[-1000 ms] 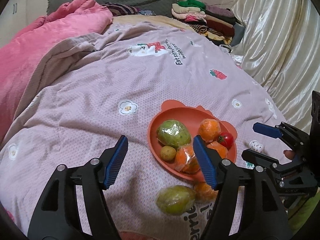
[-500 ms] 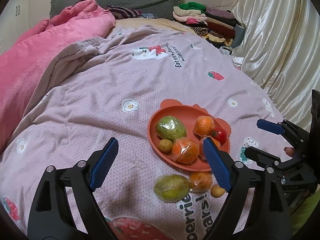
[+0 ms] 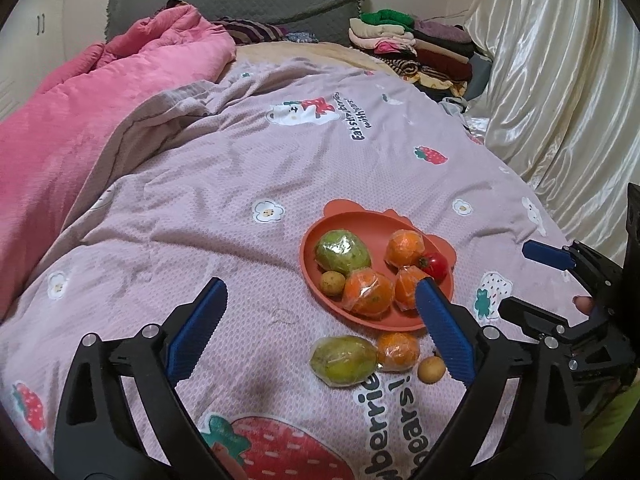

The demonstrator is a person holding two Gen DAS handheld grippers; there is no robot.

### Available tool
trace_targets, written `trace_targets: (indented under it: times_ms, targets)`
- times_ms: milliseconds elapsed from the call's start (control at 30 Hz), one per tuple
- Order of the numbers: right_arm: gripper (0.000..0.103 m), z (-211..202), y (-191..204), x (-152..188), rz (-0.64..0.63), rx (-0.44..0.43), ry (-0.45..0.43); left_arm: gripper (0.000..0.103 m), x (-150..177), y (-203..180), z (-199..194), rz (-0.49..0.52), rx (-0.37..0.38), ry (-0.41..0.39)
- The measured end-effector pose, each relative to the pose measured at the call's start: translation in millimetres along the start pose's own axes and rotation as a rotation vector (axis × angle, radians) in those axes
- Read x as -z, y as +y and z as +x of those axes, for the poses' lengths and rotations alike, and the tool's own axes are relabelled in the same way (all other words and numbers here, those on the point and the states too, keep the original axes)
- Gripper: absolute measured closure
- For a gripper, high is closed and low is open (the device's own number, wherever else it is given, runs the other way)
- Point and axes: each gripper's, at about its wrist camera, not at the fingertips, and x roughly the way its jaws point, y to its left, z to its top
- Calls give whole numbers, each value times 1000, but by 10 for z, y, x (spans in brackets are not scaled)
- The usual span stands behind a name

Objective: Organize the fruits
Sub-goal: 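Withdraw both open grippers from the plate, then move the left gripper to the large wrapped green fruit while the right approaches a small yellow fruit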

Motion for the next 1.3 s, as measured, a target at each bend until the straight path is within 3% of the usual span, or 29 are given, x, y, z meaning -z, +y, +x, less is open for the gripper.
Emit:
trace_targets:
  times_ms: [1300]
  targets:
    - [15,-166,289,440,-4,-58,58,10,332,54,-241,-3,-46,32]
